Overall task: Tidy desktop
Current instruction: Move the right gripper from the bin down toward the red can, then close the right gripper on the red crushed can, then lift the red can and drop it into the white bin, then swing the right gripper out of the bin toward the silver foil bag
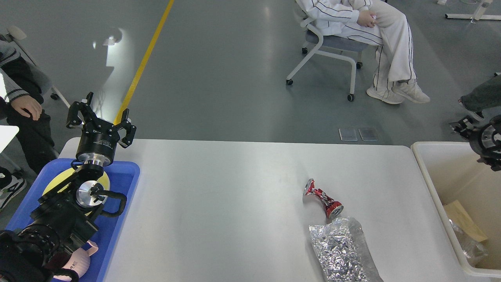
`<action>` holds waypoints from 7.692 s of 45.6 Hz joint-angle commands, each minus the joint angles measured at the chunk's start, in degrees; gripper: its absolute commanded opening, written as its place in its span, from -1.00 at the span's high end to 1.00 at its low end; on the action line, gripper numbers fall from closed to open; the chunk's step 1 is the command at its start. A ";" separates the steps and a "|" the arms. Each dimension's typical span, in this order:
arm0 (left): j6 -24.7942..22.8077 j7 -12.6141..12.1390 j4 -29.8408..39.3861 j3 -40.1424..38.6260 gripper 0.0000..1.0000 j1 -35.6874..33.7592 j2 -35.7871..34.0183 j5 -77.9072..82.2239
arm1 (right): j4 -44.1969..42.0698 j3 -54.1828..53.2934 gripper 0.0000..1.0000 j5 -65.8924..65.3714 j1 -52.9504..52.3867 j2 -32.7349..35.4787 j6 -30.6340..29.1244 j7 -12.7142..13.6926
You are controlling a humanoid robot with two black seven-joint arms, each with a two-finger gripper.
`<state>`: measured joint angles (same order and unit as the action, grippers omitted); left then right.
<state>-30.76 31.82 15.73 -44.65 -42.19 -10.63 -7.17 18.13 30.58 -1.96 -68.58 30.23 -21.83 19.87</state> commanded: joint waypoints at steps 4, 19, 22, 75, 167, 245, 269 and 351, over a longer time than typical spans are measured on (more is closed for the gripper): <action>0.00 0.00 0.00 0.00 -0.94 0.00 -0.01 -0.04 | 32.81 13.79 -1.00 -0.42 -20.86 5.45 -0.58 0.17; 0.00 0.00 0.00 -0.09 -0.94 0.09 -0.01 0.05 | 58.58 24.26 -1.00 -0.06 -39.34 2.47 -1.02 0.52; 0.00 0.00 0.00 -0.09 -0.94 0.09 -0.01 0.05 | 61.75 25.67 -1.00 0.46 -41.19 0.71 -1.11 0.43; -0.17 0.00 0.00 0.00 -0.94 0.09 0.08 0.05 | 49.72 17.76 -1.00 -21.60 -17.73 -19.51 15.86 -8.45; -0.17 0.00 0.00 0.00 -0.94 0.09 0.00 0.05 | 33.46 16.00 1.00 0.29 -3.49 -20.65 14.71 -9.06; -0.17 0.00 0.00 -0.09 -0.94 0.09 -0.01 -0.04 | 38.93 30.16 1.00 -6.31 -20.38 9.93 15.32 -8.62; -0.17 0.09 0.00 -0.09 -0.94 0.09 -0.01 0.05 | -12.59 -7.81 1.00 -3.93 24.28 -3.33 36.33 -9.15; -0.26 0.00 0.00 0.00 -0.94 0.09 -0.01 0.05 | 58.23 18.28 -1.00 -4.28 -30.98 7.92 20.69 -8.09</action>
<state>-31.03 31.82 15.73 -44.74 -42.10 -10.64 -7.11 69.83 44.83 -6.33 -92.06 40.47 0.41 11.78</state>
